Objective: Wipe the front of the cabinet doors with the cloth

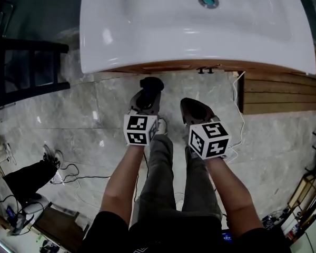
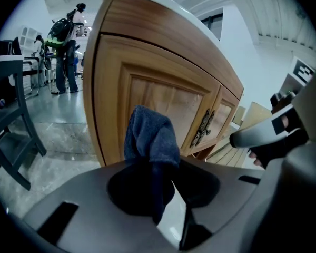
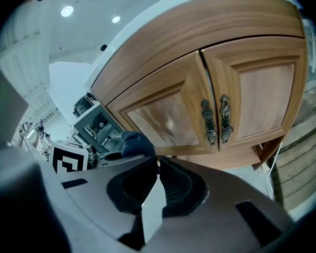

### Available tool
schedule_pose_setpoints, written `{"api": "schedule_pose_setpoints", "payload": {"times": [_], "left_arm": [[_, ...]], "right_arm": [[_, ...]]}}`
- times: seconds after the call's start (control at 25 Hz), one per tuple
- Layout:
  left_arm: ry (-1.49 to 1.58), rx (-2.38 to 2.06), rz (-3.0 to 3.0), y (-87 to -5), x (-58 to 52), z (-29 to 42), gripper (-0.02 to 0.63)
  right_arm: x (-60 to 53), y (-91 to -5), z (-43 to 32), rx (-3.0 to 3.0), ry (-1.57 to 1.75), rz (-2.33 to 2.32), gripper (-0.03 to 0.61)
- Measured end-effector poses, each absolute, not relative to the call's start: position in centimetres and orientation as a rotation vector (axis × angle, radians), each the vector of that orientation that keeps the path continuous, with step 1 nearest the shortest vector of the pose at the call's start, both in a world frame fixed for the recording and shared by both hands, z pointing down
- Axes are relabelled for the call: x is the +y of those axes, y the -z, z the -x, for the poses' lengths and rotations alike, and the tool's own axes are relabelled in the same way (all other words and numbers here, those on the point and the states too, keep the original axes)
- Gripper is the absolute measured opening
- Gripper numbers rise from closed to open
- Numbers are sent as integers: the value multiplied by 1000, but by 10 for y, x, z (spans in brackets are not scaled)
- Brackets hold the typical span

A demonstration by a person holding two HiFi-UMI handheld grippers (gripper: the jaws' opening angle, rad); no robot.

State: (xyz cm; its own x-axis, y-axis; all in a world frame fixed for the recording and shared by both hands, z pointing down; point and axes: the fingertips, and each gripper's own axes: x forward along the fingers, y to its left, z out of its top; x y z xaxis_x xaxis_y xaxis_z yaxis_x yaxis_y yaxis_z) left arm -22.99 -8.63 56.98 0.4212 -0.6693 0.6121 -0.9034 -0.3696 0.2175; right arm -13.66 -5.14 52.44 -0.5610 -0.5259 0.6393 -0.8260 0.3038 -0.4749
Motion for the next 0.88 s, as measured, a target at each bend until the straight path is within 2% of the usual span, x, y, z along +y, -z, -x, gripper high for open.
{"api": "schedule_pose_setpoints", "payload": {"times": [0.44, 0.88], "left_arm": [[-604, -1398, -2103, -597, -92, 290, 103], [-613, -1389, -2098, -609, -112, 283, 103]], "right_arm": [[-51, -535, 184, -2213, -1122, -1142, 41], [-65, -549, 171, -2188, -1104, -1197, 41]]}}
